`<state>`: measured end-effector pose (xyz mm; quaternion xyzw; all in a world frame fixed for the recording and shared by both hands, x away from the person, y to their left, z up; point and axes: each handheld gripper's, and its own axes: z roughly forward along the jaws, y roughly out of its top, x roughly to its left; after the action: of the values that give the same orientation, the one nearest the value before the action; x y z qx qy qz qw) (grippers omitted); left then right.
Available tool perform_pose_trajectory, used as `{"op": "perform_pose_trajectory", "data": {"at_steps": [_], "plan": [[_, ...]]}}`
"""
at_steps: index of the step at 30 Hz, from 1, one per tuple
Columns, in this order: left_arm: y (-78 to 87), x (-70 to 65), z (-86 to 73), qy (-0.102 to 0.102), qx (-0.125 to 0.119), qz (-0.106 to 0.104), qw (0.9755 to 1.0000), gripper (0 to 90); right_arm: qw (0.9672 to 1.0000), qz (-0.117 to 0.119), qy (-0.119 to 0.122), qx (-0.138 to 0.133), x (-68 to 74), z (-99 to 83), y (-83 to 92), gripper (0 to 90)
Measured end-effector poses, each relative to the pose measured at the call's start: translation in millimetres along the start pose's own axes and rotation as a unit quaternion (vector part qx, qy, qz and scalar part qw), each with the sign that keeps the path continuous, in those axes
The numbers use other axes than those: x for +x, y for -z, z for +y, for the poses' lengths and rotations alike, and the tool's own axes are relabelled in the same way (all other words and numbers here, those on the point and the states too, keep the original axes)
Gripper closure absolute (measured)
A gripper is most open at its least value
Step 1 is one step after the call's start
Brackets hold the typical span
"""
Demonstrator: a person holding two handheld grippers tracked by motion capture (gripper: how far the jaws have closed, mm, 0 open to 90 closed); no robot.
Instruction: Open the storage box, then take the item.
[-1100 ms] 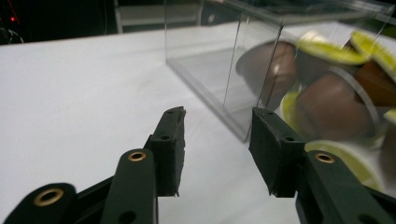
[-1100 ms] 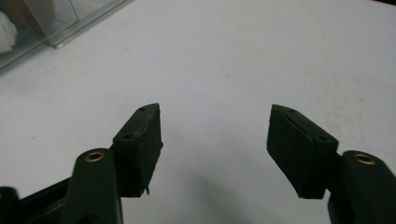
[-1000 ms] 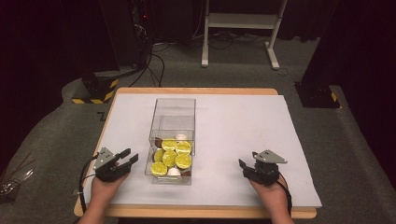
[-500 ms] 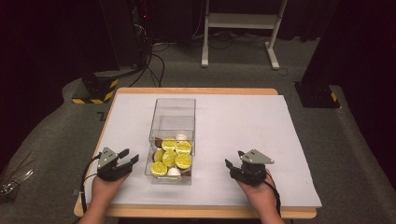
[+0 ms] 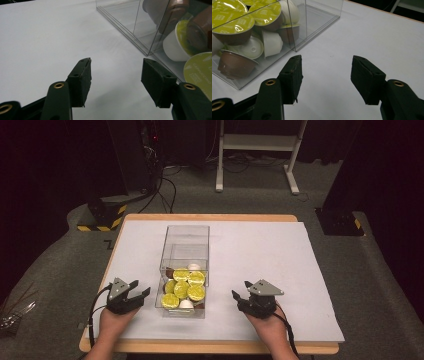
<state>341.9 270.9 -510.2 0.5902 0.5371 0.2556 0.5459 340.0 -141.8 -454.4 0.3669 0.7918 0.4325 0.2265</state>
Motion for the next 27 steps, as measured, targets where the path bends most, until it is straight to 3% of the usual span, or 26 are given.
{"op": "perform_pose_trajectory", "data": {"at_steps": [4,15,19,27], "plan": [[-0.5,-0.1,-0.1,-0.002,0.0,0.006,1.0,41.1,1.0,0.003,0.002,-0.006,3.8,2.1,-0.8,42.5],[0.1,1.3,0.6,0.006,0.007,-0.005,0.9999,41.3,0.9997,0.013,0.006,-0.022,13.7,13.6,-1.1,40.5],[-0.4,0.0,0.1,0.013,0.008,-0.012,0.9998,40.9,0.9994,0.02,0.008,-0.025,19.0,19.6,-1.0,40.0],[-0.8,-0.1,0.0,0.014,0.004,-0.005,0.9999,40.6,0.9981,0.045,0.011,-0.041,30.2,35.1,-2.0,40.0]]}}
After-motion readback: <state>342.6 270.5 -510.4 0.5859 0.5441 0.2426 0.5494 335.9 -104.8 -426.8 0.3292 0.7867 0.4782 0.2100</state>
